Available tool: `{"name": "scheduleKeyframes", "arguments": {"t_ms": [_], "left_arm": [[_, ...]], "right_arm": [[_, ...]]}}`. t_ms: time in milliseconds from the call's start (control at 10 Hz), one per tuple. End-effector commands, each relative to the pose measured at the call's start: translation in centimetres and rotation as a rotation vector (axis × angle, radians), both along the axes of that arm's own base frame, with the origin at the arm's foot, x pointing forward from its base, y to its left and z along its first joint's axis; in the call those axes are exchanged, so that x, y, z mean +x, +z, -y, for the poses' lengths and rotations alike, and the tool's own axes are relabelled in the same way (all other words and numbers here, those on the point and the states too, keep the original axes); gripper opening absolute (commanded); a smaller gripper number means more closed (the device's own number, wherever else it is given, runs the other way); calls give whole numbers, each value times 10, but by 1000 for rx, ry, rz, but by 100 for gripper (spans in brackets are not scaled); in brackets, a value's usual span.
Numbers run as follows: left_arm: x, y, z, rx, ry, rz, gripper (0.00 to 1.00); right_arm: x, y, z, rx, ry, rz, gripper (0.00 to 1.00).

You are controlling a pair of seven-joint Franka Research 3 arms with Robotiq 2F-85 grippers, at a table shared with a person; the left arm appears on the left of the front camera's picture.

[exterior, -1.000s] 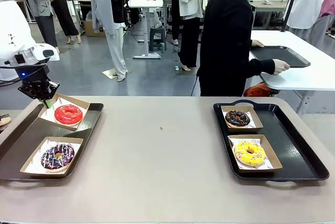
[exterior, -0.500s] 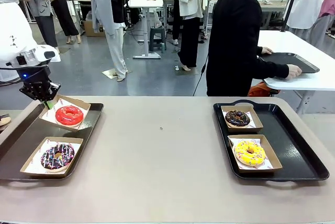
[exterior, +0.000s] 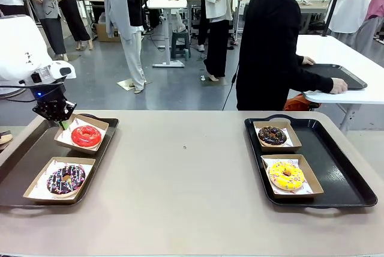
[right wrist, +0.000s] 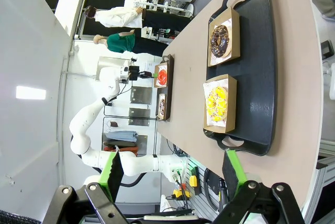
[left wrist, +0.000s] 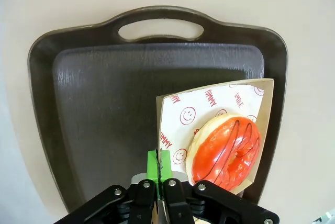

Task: Individually package the donuts and arrange them on the tray.
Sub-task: Place the picked Paper togo box on the Handle tray.

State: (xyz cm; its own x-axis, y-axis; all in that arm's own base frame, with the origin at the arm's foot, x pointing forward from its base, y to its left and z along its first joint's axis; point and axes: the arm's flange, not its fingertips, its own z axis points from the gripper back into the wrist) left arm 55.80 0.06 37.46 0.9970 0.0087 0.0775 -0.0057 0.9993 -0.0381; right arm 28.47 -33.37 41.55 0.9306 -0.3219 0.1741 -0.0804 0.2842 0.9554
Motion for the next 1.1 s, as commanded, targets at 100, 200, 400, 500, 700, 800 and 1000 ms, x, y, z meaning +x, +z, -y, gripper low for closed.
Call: {"name": "scheduleKeyframes", "arguments": {"t_ms": [100,200,400,500,700,800,1000], "left_arm": [[15,-9,-8,-28,-8,-5,1],[17,-12,-8,-24,-13,-8,1],[18,-12,-8,-13,-18,-13,61],[19,-13,-8,-11,-22,-16,100],[17,-10,-7,-9,-20,-19,100],[15,-8,-7,-7,-20,-17,83],[14,-6,-8,-7,-18,-26,100]], "right_arm": [[-2,-1,0,-4,2,-5,100],[-2,-1,0,-4,2,-5,100],[-2,-1,0,-4,2,-5,100],[-2,-1,0,-4,2,-5,100],[-2,-1,0,-4,2,-5,100],[-2,-1,0,-4,2,-5,100],[-2,-1,0,-4,2,-5,100]]}}
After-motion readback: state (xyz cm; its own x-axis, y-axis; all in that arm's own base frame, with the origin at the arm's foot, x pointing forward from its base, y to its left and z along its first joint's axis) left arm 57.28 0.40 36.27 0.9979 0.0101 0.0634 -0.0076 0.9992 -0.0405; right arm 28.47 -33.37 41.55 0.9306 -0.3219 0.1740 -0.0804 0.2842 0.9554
